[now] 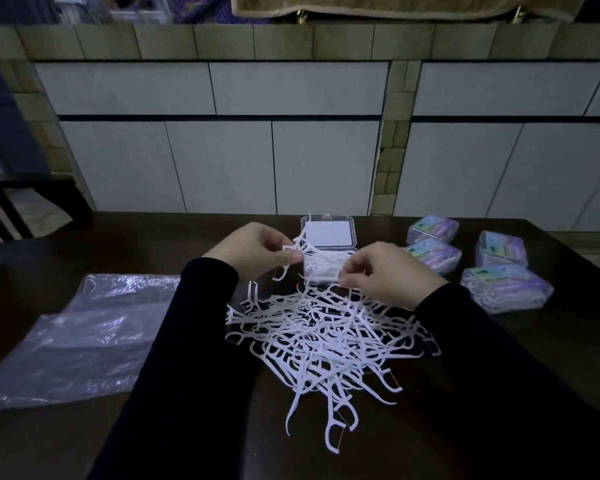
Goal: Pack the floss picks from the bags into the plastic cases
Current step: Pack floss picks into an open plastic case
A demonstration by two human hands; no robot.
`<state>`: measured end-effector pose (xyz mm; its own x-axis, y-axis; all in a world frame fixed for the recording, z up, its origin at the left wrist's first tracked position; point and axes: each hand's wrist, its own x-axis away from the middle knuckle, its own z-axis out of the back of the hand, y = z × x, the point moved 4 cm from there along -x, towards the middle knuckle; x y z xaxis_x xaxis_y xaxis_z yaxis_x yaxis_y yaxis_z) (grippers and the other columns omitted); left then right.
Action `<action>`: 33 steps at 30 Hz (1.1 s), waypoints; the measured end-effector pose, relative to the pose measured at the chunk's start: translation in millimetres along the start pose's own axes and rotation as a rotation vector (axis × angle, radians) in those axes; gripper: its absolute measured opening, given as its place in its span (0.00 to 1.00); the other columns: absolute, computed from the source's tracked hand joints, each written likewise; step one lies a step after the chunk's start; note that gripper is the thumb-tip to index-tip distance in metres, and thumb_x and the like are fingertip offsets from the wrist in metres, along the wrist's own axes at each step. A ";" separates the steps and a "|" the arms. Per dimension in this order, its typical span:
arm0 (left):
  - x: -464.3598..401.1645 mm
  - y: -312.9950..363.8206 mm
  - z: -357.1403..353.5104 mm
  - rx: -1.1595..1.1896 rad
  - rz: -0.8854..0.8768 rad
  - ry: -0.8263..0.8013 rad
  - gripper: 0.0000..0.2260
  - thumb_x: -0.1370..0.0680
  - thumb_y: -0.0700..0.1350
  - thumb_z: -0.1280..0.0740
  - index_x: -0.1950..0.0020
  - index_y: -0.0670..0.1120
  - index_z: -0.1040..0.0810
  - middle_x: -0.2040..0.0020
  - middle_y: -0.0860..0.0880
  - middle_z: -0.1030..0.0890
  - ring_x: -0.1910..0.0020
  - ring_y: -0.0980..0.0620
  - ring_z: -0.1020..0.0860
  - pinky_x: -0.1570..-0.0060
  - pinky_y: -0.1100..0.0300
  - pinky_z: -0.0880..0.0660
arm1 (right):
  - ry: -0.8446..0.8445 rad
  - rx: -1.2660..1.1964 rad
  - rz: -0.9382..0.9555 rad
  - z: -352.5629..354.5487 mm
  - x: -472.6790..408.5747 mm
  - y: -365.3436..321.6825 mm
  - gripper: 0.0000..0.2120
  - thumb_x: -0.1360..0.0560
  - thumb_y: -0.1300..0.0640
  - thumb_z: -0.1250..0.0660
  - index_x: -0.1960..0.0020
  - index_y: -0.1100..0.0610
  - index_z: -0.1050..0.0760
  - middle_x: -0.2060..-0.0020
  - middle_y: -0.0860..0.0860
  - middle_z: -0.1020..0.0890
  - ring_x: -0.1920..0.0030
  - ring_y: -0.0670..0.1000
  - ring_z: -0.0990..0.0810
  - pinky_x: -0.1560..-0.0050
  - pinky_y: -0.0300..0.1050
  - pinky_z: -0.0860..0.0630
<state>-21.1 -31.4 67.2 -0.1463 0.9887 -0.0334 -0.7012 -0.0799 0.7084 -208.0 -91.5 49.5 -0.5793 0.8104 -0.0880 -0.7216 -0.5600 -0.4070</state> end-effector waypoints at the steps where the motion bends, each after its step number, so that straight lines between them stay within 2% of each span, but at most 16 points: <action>1: -0.4 0.3 1.1 0.024 -0.014 0.028 0.09 0.28 0.55 0.28 0.59 0.50 0.17 0.66 0.48 0.20 0.67 0.53 0.26 0.61 0.58 0.28 | 0.022 -0.028 0.001 3.3 -0.3 1.7 0.07 0.25 0.47 0.31 0.62 0.44 0.22 0.63 0.40 0.20 0.54 0.47 0.22 0.39 0.54 0.29; 3: -0.7 1.6 2.4 0.064 -0.042 0.070 0.10 0.27 0.55 0.28 0.59 0.49 0.17 0.69 0.50 0.24 0.72 0.55 0.29 0.65 0.60 0.32 | 0.080 -0.059 0.009 8.0 -1.1 5.3 0.10 0.25 0.48 0.31 0.65 0.43 0.24 0.65 0.39 0.20 0.55 0.47 0.22 0.39 0.56 0.29; 6: -2.5 2.0 3.6 0.078 -0.079 0.132 0.09 0.26 0.54 0.29 0.59 0.49 0.18 0.71 0.51 0.26 0.77 0.60 0.34 0.70 0.63 0.37 | 0.172 -0.101 0.014 12.0 -3.7 12.3 0.11 0.25 0.48 0.31 0.66 0.41 0.25 0.63 0.39 0.20 0.55 0.47 0.21 0.39 0.58 0.29; 9: -5.5 -0.4 4.7 0.101 -0.104 0.217 0.08 0.25 0.54 0.30 0.57 0.50 0.18 0.70 0.52 0.23 0.75 0.61 0.32 0.71 0.67 0.36 | 0.284 -0.082 0.033 13.5 -4.2 14.2 0.07 0.24 0.48 0.32 0.62 0.42 0.24 0.63 0.39 0.20 0.53 0.47 0.22 0.38 0.52 0.33; 12: -9.0 -1.7 3.6 0.113 -0.116 0.288 0.09 0.25 0.53 0.30 0.54 0.47 0.19 0.66 0.49 0.22 0.72 0.59 0.30 0.72 0.71 0.36 | 0.375 0.053 0.056 9.7 -5.9 12.3 0.05 0.23 0.46 0.35 0.56 0.42 0.22 0.60 0.40 0.20 0.51 0.46 0.27 0.47 0.46 0.43; 14: -10.8 -0.9 1.3 0.085 -0.127 0.325 0.09 0.24 0.52 0.30 0.53 0.46 0.18 0.67 0.50 0.23 0.72 0.59 0.31 0.74 0.73 0.36 | 0.355 0.103 0.046 2.6 -11.1 14.0 0.05 0.23 0.45 0.36 0.55 0.41 0.22 0.56 0.40 0.20 0.50 0.47 0.30 0.49 0.47 0.45; 16: -13.0 0.0 -2.3 0.063 -0.131 0.369 0.10 0.24 0.52 0.30 0.52 0.46 0.18 0.68 0.52 0.25 0.72 0.59 0.31 0.74 0.73 0.36 | 0.344 0.130 0.015 -2.9 -16.1 18.0 0.05 0.23 0.43 0.36 0.56 0.41 0.23 0.54 0.41 0.20 0.48 0.49 0.29 0.48 0.49 0.42; 20: -16.1 5.2 -17.2 -0.021 -0.143 0.437 0.11 0.24 0.53 0.31 0.49 0.46 0.18 0.66 0.55 0.24 0.67 0.59 0.28 0.67 0.69 0.36 | 0.365 0.163 -0.004 -2.5 -19.0 20.7 0.07 0.24 0.42 0.35 0.51 0.43 0.21 0.50 0.43 0.20 0.45 0.49 0.29 0.43 0.52 0.40; 24: -18.4 11.6 -28.7 -0.051 -0.170 0.484 0.13 0.24 0.52 0.31 0.46 0.45 0.19 0.57 0.52 0.21 0.60 0.55 0.26 0.57 0.63 0.31 | 0.324 0.137 -0.068 1.1 -19.4 31.7 0.17 0.25 0.35 0.39 0.44 0.43 0.24 0.45 0.47 0.23 0.41 0.51 0.28 0.42 0.51 0.39; 26: -19.6 14.2 -33.1 -0.046 -0.181 0.486 0.13 0.23 0.52 0.31 0.45 0.45 0.19 0.56 0.51 0.22 0.57 0.53 0.25 0.56 0.62 0.30 | 0.242 0.116 -0.112 -1.0 -19.0 37.3 0.24 0.27 0.32 0.39 0.38 0.44 0.27 0.40 0.48 0.25 0.38 0.52 0.29 0.38 0.53 0.37; 28: -20.3 16.0 -37.0 -0.048 -0.186 0.478 0.13 0.23 0.52 0.32 0.45 0.45 0.19 0.55 0.51 0.21 0.56 0.53 0.24 0.55 0.60 0.28 | 0.180 0.131 -0.119 -4.2 -16.9 38.0 0.29 0.29 0.30 0.37 0.33 0.43 0.32 0.37 0.45 0.25 0.36 0.51 0.30 0.36 0.53 0.37; 31: -23.3 17.0 -41.0 -0.221 -0.173 0.454 0.12 0.22 0.53 0.34 0.45 0.47 0.20 0.52 0.51 0.22 0.54 0.52 0.25 0.53 0.57 0.27 | 0.158 0.162 -0.094 -6.3 -15.5 36.1 0.31 0.29 0.33 0.34 0.30 0.43 0.36 0.36 0.42 0.24 0.36 0.51 0.30 0.35 0.54 0.38; 33: -24.4 17.1 -40.8 -0.327 -0.163 0.450 0.12 0.22 0.54 0.35 0.46 0.48 0.20 0.51 0.51 0.22 0.53 0.52 0.25 0.55 0.58 0.29 | 0.147 0.155 -0.089 -6.5 -15.4 36.2 0.30 0.28 0.34 0.34 0.30 0.42 0.35 0.36 0.42 0.23 0.35 0.51 0.30 0.34 0.54 0.38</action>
<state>-58.0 -62.1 51.4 -0.2501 0.8459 -0.4711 -0.9083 -0.0365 0.4167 -222.7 -123.1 30.2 -0.4575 0.8678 -0.1943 -0.8234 -0.4958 -0.2759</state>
